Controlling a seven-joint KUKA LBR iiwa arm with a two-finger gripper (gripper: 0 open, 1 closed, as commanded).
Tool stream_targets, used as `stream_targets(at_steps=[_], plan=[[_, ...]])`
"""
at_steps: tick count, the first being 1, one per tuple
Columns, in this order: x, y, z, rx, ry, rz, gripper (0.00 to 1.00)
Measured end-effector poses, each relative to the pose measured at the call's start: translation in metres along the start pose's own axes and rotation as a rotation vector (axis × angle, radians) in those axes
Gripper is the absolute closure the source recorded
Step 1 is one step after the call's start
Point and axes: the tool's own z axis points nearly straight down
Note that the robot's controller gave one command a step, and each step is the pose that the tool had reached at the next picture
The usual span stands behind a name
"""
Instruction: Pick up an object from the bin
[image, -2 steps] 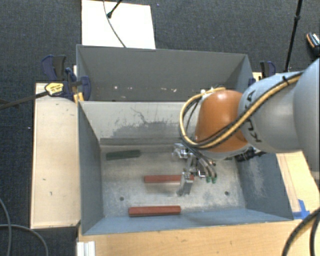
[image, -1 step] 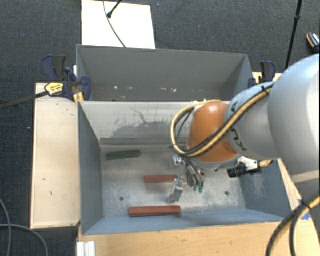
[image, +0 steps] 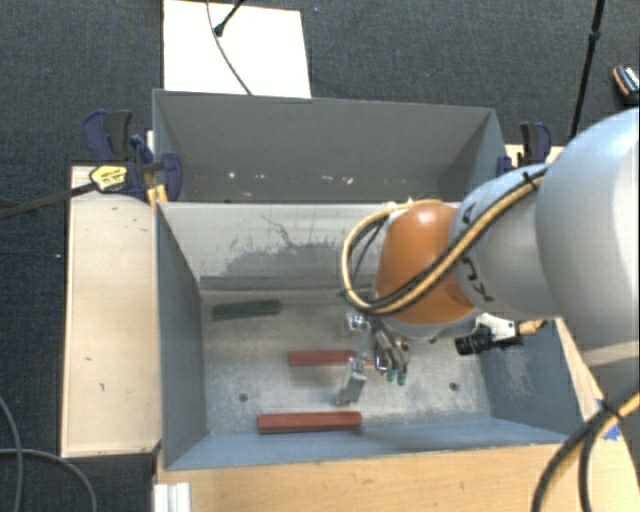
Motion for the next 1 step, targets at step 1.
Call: stream_targets(at_steps=[1], plan=[[0.0001, 0.0001, -0.0002, 0.0, 0.0, 0.001, 1.0]])
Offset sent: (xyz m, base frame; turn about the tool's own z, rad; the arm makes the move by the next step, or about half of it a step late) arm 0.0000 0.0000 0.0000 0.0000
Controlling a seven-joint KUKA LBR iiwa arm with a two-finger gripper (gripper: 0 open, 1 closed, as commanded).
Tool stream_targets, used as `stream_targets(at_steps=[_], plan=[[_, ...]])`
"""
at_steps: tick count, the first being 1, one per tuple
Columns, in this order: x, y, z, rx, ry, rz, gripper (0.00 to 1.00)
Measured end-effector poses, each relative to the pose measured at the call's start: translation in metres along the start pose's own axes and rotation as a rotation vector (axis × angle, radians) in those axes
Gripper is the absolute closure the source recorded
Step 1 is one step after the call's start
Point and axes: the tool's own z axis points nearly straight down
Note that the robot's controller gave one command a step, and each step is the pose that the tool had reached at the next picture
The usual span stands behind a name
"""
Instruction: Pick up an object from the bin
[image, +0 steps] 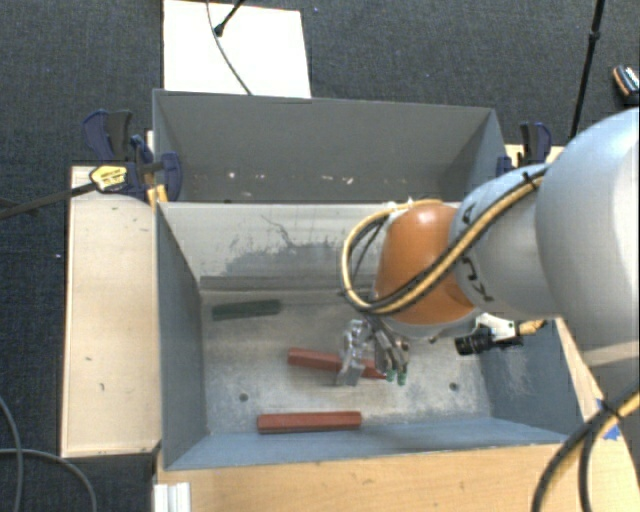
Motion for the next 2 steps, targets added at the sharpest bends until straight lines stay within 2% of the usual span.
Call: stream_targets(at_steps=[1, 2], plan=[[-0.001, 0.0, -0.046, -0.002, -0.007, -0.001, 1.0], [-0.002, 0.001, -0.064, -0.002, -0.007, -0.002, 1.0]])
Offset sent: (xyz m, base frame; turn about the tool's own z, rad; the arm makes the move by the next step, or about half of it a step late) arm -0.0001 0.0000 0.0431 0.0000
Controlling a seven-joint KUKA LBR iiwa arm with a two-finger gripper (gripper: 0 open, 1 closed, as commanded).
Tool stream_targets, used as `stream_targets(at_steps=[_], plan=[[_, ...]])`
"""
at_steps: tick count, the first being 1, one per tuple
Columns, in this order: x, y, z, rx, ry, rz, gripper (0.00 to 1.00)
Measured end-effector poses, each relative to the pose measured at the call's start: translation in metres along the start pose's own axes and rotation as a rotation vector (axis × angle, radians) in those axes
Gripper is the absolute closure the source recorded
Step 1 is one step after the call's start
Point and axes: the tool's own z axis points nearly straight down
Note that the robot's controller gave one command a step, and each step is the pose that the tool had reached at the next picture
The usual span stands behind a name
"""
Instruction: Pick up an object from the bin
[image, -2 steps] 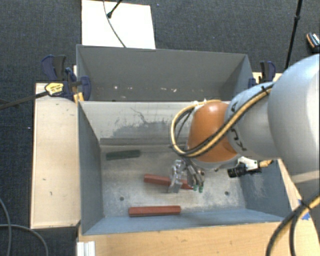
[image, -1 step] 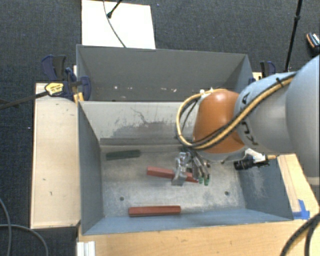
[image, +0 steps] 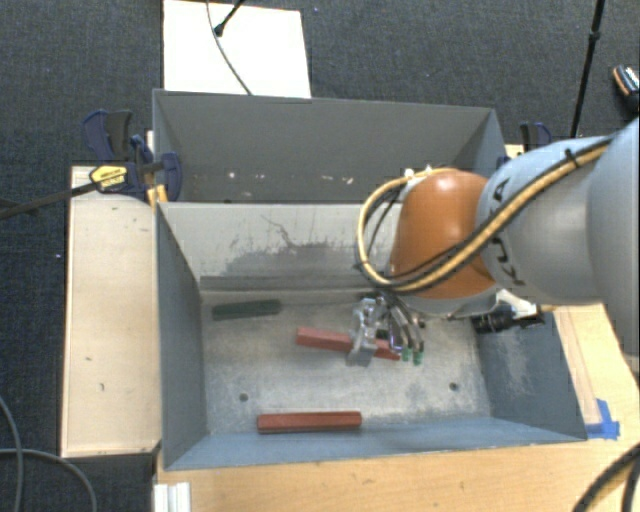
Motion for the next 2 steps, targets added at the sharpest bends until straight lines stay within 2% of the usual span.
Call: stream_targets(at_steps=[2], plan=[[-0.003, 0.001, -0.036, 0.0, -0.001, -0.005, 1.0]])
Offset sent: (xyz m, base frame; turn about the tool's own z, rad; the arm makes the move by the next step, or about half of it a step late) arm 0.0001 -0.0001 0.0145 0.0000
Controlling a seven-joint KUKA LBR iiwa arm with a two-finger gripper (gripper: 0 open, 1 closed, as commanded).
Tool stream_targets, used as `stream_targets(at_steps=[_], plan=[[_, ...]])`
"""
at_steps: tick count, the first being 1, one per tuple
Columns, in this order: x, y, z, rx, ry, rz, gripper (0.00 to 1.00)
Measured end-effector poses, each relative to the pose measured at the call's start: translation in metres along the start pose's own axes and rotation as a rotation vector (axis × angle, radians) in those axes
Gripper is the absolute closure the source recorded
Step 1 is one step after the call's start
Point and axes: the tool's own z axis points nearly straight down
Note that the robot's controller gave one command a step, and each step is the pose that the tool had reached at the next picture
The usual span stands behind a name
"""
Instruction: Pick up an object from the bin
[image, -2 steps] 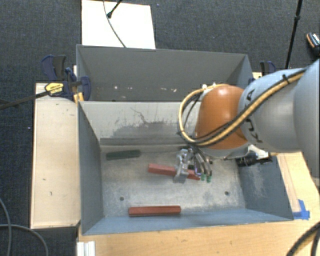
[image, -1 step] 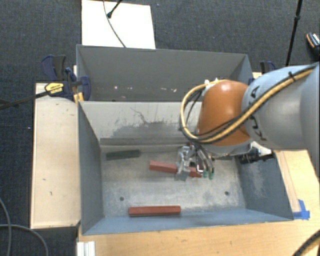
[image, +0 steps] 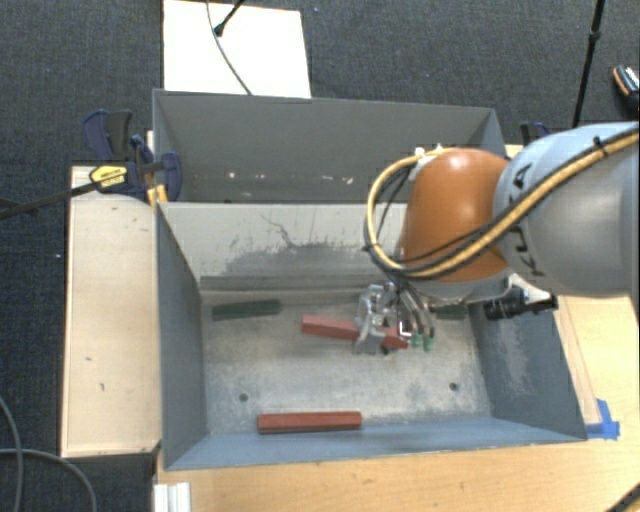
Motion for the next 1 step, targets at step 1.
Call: stream_targets(at_steps=[1], plan=[[-0.0015, 0.0005, -0.0248, 0.0, 0.0, -0.003, 1.0]])
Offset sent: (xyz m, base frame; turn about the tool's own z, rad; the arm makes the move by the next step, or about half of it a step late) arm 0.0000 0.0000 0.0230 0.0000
